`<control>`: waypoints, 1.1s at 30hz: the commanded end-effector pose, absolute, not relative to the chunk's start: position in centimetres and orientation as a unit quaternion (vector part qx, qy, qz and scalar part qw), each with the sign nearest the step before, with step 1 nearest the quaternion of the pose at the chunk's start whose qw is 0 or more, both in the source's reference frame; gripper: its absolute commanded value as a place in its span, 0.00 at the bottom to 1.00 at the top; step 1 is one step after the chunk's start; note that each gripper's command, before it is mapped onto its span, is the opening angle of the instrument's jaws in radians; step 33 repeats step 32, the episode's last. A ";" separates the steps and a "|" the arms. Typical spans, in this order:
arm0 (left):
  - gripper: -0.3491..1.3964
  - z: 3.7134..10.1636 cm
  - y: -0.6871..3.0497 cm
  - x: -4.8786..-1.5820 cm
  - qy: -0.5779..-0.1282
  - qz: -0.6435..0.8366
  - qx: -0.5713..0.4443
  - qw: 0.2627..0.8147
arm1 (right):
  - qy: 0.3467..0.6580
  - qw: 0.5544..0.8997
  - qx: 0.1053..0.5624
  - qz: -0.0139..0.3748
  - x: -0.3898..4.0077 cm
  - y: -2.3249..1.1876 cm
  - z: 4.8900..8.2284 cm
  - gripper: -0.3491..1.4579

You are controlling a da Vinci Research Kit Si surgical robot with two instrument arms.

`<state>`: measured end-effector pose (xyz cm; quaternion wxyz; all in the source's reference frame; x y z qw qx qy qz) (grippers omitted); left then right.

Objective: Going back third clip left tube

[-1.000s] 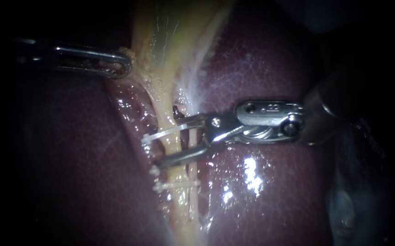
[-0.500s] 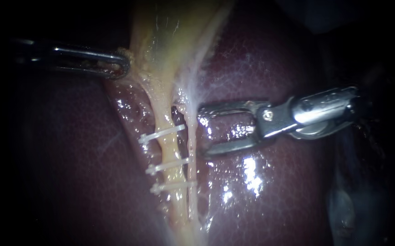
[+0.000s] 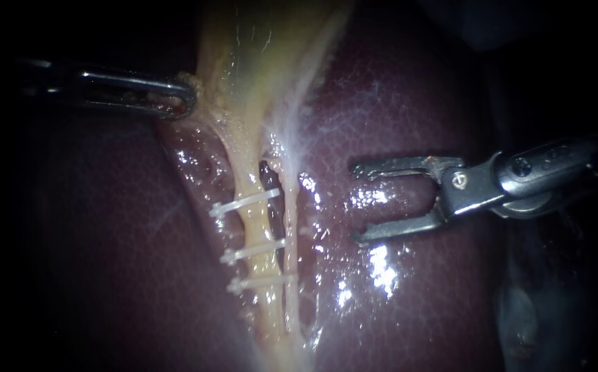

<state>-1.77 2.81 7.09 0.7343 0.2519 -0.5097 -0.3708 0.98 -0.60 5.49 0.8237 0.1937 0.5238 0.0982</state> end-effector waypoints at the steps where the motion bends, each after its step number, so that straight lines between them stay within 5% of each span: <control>1: 0.00 7.11 2.80 -1.79 -0.509 -0.371 0.250 0.735 | 0.522 0.825 0.195 0.097 0.97 -0.61 5.49 0.47; 33: 0.00 7.43 2.71 -2.12 -0.510 -0.369 0.247 0.736 | 0.518 0.828 0.195 0.091 0.93 -0.66 5.43 0.47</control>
